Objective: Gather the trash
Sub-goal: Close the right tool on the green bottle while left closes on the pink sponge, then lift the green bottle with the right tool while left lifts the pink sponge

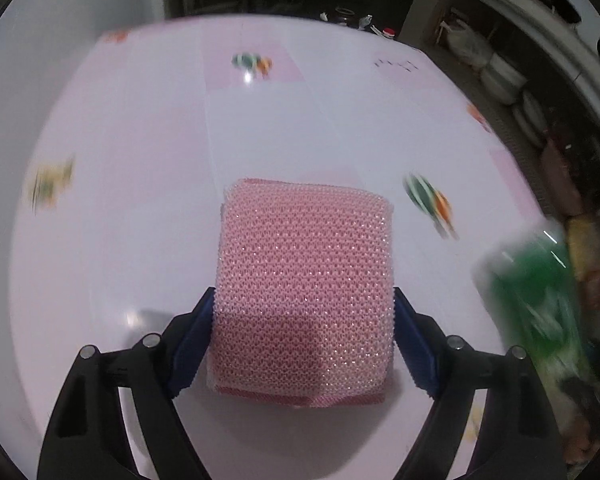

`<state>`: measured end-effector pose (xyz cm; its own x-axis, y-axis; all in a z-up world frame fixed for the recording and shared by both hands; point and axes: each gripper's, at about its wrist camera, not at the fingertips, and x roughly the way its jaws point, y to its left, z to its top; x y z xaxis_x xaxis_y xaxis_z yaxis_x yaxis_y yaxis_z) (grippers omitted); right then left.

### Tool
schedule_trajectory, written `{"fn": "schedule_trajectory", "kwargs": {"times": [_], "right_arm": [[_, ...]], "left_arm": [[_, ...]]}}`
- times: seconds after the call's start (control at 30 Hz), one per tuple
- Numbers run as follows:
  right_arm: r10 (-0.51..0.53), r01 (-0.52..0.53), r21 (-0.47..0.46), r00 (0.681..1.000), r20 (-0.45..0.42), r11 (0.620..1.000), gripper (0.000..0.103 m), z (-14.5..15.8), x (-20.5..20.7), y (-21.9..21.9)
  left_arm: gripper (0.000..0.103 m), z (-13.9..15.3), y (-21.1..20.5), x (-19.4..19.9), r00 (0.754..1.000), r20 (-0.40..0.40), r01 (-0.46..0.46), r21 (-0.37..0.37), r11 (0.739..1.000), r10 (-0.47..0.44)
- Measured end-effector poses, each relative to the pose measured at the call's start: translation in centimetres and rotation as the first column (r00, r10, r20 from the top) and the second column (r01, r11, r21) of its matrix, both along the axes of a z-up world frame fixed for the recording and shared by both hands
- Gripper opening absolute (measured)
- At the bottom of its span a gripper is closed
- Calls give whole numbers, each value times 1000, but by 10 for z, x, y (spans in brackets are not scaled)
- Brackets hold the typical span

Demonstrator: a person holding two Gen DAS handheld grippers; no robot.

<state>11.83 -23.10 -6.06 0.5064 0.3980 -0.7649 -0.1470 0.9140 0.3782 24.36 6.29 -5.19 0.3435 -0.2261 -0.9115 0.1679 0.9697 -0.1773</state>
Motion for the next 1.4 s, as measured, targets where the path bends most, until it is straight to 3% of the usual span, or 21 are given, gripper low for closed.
{"fn": "schedule_trajectory", "kwargs": {"times": [0.17, 0.23, 0.4, 0.53, 0.73, 1.07, 1.4], "right_arm": [[-50, 51, 49, 999, -21, 998, 61, -1, -8, -11], [-64, 66, 64, 997, -36, 996, 61, -1, -10, -15], [-58, 63, 80, 996, -69, 995, 65, -1, -7, -20], [-46, 52, 68, 995, -89, 996, 70, 0, -1, -20], [-13, 21, 62, 991, -133, 998, 74, -5, 13, -16], [44, -34, 53, 979, -197, 998, 75, -17, 22, -7], [51, -50, 12, 978, -204, 999, 75, -15, 15, -2]], "left_arm": [[83, 3, -7, -68, 999, -26, -41, -134, 990, 38], [83, 3, -17, -88, 999, -11, -40, -132, 990, 38], [86, 7, -38, -108, 993, 116, -15, -29, 999, 19], [86, -5, -44, -108, 997, 80, -19, -27, 999, 22], [86, -8, -46, -111, 995, 96, 12, 24, 1000, -14], [83, -13, -54, -131, 983, 143, 98, 139, 985, -118], [82, -12, -60, -131, 978, 160, 103, 164, 981, -130]]}}
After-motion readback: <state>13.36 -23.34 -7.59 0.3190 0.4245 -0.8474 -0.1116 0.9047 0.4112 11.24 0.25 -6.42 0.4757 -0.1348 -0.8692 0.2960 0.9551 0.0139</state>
